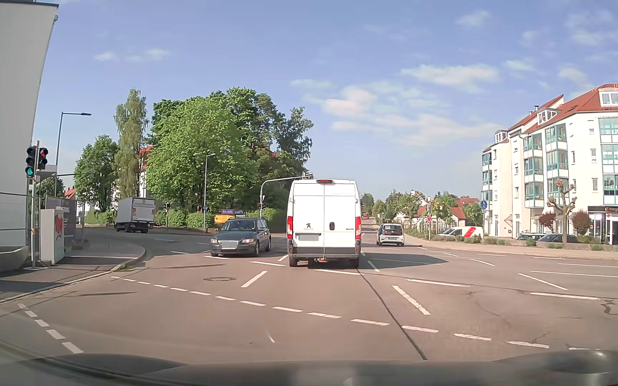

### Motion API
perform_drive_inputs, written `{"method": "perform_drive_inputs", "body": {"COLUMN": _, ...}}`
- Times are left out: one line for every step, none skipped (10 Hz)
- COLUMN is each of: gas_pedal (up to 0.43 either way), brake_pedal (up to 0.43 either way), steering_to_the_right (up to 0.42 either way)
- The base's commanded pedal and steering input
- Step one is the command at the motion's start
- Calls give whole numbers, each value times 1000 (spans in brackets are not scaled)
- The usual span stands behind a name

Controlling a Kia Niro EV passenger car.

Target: Follow the waypoints while adhering to traffic rules and regulations

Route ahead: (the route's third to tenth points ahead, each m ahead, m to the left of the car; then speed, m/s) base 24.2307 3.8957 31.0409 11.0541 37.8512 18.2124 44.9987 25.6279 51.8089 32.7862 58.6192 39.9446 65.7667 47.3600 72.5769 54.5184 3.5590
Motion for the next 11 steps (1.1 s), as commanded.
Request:
{"method": "perform_drive_inputs", "body": {"gas_pedal": 0, "brake_pedal": 43, "steering_to_the_right": 9}}
{"method": "perform_drive_inputs", "body": {"gas_pedal": 0, "brake_pedal": 0, "steering_to_the_right": 10}}
{"method": "perform_drive_inputs", "body": {"gas_pedal": 0, "brake_pedal": 0, "steering_to_the_right": 11}}
{"method": "perform_drive_inputs", "body": {"gas_pedal": 0, "brake_pedal": 0, "steering_to_the_right": 12}}
{"method": "perform_drive_inputs", "body": {"gas_pedal": 0, "brake_pedal": 0, "steering_to_the_right": 12}}
{"method": "perform_drive_inputs", "body": {"gas_pedal": 0, "brake_pedal": 0, "steering_to_the_right": 12}}
{"method": "perform_drive_inputs", "body": {"gas_pedal": 0, "brake_pedal": 0, "steering_to_the_right": 13}}
{"method": "perform_drive_inputs", "body": {"gas_pedal": 28, "brake_pedal": 0, "steering_to_the_right": 14}}
{"method": "perform_drive_inputs", "body": {"gas_pedal": 67, "brake_pedal": 0, "steering_to_the_right": 13}}
{"method": "perform_drive_inputs", "body": {"gas_pedal": 79, "brake_pedal": 0, "steering_to_the_right": 13}}
{"method": "perform_drive_inputs", "body": {"gas_pedal": 79, "brake_pedal": 0, "steering_to_the_right": 13}}
